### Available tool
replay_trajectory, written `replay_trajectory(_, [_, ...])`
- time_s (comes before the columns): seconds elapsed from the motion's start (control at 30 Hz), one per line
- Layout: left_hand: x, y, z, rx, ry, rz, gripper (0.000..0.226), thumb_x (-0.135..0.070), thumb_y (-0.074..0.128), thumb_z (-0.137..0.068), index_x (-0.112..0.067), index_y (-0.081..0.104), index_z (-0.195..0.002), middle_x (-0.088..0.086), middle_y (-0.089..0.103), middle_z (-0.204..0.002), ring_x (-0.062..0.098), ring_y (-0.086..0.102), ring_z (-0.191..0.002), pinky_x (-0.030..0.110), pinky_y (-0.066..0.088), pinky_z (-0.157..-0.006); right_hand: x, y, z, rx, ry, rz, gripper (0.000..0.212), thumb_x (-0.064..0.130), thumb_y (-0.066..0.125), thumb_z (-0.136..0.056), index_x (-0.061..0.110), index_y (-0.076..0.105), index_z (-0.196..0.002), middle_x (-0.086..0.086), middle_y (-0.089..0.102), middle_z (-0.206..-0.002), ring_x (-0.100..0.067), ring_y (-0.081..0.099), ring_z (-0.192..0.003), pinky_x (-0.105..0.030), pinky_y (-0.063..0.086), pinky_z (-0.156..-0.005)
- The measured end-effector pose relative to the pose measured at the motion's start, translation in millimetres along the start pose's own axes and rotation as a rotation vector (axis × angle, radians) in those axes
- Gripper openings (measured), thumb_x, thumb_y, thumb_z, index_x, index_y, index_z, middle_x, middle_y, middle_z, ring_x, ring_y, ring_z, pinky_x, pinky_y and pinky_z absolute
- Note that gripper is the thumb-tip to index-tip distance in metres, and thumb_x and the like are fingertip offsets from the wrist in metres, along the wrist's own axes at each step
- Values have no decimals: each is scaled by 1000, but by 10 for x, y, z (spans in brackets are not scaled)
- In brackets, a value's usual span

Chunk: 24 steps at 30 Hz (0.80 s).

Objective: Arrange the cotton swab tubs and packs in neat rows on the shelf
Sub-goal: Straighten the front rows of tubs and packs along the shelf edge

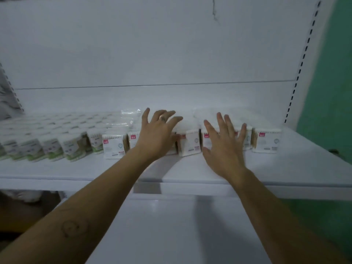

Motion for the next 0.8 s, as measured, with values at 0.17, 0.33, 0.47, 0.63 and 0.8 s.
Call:
replay_trajectory(0.17, [390, -109, 429, -96, -70, -46, 47, -38, 66, -89, -24, 55, -133, 5, 53, -140, 30, 37, -137, 57, 11, -114, 493, -52, 112, -108, -44, -144, 63, 38, 68, -85, 26, 46, -143, -16, 29, -156, -33, 22, -144, -60, -1, -115])
replay_trajectory(0.33, [378, 5, 622, -104, -116, -79, 49, -38, 72, -83, -24, 59, -128, 7, 55, -138, 33, 42, -133, 62, 20, -111, 790, 55, 19, -9, -18, -138, 68, 43, 59, -92, 34, 26, -151, -12, 14, -160, -32, 13, -145, -56, -4, -115])
replay_trajectory(0.47, [215, 97, 705, -139, -85, -71, 43, -32, 74, -81, -25, 61, -121, 6, 57, -132, 32, 46, -126, 60, 30, -106, 702, 128, 14, 12, 50, -145, 63, 37, 56, -95, 33, 26, -151, -9, 21, -158, -31, 21, -140, -47, 13, -113])
replay_trajectory(0.63, [330, 123, 759, -181, -175, -18, 30, -22, 75, -76, -24, 68, -105, 5, 62, -110, 30, 55, -101, 50, 41, -87, 753, 219, 56, 66, 43, -317, 62, 23, 61, -94, 26, 32, -149, -9, 23, -154, -28, 35, -135, -38, 34, -107])
replay_trajectory(0.8, [262, 103, 678, -186, -112, 41, 27, -13, 76, -74, -23, 74, -99, 5, 66, -109, 31, 62, -97, 48, 45, -81, 732, 243, 15, 78, 40, -441, 65, 10, 62, -93, 20, 31, -149, -6, 10, -157, -27, 44, -129, -32, 42, -101])
Point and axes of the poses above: each hand's wrist, its own z-axis away from the middle knuckle, its own y-axis out of the palm, x = y × z, the point moved 10 cm from there along -z, towards the middle knuckle
